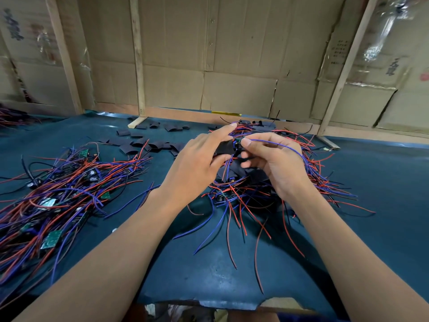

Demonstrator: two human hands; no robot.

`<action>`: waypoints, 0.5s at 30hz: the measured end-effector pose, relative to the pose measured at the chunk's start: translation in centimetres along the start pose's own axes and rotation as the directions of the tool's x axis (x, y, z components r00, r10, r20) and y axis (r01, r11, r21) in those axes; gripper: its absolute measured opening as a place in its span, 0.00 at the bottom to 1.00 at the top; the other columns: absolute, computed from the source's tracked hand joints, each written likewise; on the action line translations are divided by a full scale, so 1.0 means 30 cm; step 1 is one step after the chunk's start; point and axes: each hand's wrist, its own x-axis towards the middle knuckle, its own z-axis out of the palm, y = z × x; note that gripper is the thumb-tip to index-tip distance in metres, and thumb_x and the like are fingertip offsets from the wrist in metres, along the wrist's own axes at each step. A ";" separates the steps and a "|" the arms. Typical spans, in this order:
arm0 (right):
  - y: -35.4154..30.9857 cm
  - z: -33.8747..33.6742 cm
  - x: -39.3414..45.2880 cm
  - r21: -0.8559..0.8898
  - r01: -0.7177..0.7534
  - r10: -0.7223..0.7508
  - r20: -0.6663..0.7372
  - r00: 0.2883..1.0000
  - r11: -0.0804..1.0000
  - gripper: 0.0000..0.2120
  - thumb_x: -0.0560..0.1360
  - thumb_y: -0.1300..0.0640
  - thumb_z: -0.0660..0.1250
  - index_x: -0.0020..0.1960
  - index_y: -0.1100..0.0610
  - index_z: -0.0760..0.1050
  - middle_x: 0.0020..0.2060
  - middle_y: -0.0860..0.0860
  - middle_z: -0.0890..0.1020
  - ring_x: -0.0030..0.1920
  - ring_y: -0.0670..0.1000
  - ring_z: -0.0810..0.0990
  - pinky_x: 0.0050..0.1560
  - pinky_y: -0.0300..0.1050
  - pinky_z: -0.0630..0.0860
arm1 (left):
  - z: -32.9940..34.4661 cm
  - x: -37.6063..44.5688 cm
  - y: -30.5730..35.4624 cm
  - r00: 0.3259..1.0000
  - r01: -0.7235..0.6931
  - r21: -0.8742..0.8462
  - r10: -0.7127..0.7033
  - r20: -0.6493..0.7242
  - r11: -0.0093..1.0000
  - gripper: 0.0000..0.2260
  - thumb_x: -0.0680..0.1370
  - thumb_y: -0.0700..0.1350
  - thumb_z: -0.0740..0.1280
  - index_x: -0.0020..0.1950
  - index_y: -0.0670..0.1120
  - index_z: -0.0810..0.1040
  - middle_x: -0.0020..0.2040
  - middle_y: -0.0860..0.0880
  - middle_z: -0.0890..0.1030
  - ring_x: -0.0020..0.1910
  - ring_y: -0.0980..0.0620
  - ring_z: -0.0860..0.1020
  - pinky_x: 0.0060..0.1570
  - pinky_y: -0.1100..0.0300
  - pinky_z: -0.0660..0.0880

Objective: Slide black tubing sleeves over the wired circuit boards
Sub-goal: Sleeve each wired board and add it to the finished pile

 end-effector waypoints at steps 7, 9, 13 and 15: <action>-0.003 0.003 -0.007 -0.026 -0.066 0.067 0.044 0.997 0.997 0.04 0.73 0.64 0.75 0.41 0.57 0.85 0.36 0.58 0.82 0.36 0.56 0.82 0.34 0.45 0.79 | 0.001 0.000 -0.001 1.000 -0.012 0.010 0.012 0.013 1.000 0.29 0.78 0.41 0.71 0.77 0.52 0.67 0.62 0.57 0.79 0.60 0.56 0.74 0.63 0.62 0.67; -0.005 0.004 -0.009 -0.038 -0.067 0.068 0.037 0.997 0.997 0.03 0.73 0.63 0.75 0.42 0.57 0.85 0.37 0.58 0.83 0.37 0.56 0.82 0.33 0.45 0.78 | 0.002 -0.001 -0.002 1.000 -0.003 -0.022 0.004 0.012 1.000 0.29 0.78 0.41 0.71 0.77 0.53 0.66 0.63 0.58 0.79 0.60 0.56 0.75 0.63 0.59 0.71; -0.011 -0.003 -0.012 -0.049 -0.074 0.076 0.040 0.996 0.996 0.02 0.73 0.62 0.75 0.42 0.57 0.85 0.37 0.59 0.82 0.38 0.55 0.82 0.30 0.45 0.76 | 0.004 -0.002 -0.004 1.000 0.001 -0.046 -0.001 0.011 0.999 0.30 0.78 0.40 0.71 0.77 0.56 0.66 0.63 0.59 0.78 0.61 0.57 0.75 0.62 0.55 0.73; -0.013 -0.006 -0.014 -0.067 -0.068 0.071 0.048 0.996 0.995 0.02 0.73 0.62 0.75 0.42 0.57 0.85 0.36 0.59 0.82 0.37 0.55 0.81 0.28 0.45 0.75 | 0.005 -0.002 -0.006 1.000 -0.002 -0.034 0.002 0.016 0.999 0.30 0.78 0.40 0.71 0.77 0.57 0.65 0.64 0.60 0.78 0.63 0.57 0.75 0.63 0.55 0.73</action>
